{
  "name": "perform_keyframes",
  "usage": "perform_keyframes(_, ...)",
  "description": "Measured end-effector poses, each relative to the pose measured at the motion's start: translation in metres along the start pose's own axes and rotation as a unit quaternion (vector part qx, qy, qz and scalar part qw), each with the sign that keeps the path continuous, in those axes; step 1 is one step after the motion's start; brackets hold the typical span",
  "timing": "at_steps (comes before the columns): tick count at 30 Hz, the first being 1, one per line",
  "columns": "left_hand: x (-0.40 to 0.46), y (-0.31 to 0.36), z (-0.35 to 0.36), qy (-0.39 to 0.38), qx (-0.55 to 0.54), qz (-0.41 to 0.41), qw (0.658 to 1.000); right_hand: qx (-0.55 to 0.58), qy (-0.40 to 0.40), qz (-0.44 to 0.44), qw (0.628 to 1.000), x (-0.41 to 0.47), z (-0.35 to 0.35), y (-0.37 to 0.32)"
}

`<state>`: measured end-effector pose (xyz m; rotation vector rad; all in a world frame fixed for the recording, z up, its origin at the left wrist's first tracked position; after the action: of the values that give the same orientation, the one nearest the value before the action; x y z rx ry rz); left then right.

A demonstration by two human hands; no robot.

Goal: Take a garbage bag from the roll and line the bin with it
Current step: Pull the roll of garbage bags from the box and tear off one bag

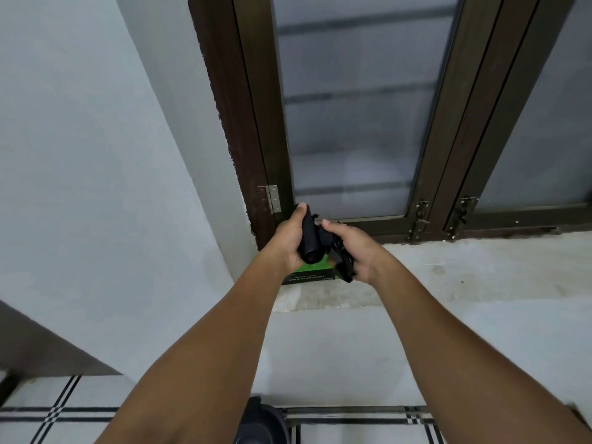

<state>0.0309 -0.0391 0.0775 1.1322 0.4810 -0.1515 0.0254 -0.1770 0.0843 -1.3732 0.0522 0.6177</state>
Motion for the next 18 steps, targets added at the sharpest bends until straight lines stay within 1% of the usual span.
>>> perform_keyframes(3, -0.001, -0.006, 0.002, 0.025, -0.062, -0.008, 0.998, 0.097, 0.017, -0.021, 0.995, 0.000, 0.014, 0.010)
perform_keyframes(6, -0.003, -0.011, 0.002, 0.027, -0.108, -0.024, 0.993, 0.143, 0.036, -0.035, 0.988, 0.004, 0.020, 0.019)
perform_keyframes(10, -0.003, -0.013, 0.002, -0.002, -0.135, -0.035, 0.990, 0.204, 0.047, -0.027, 0.978, 0.006, 0.028, 0.025)
perform_keyframes(13, -0.006, -0.011, 0.000, 0.023, -0.159, -0.036, 0.986, 0.240, 0.047, -0.011, 0.970, 0.004, 0.032, 0.026)
perform_keyframes(14, -0.007, -0.010, -0.001, 0.039, -0.187, -0.040, 0.981, 0.273, 0.047, 0.003, 0.961, 0.003, 0.033, 0.025)
perform_keyframes(16, -0.007, -0.008, -0.001, 0.057, -0.237, -0.042, 0.969, 0.366, 0.037, 0.026, 0.929, 0.004, 0.036, 0.022)
perform_keyframes(18, -0.010, -0.005, 0.001, 0.070, -0.254, -0.031, 0.964, 0.402, 0.038, 0.028, 0.914, 0.007, 0.035, 0.019)
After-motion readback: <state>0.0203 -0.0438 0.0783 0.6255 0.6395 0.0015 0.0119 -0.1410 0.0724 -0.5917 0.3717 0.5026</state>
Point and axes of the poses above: each hand's wrist, its own x-axis towards the middle knuckle, its own z-axis out of the palm, y = z × x, the point moved 3 cm from there along x, towards the middle knuckle, and after that the axes turned 1 degree about y, right-handed, at the moved point
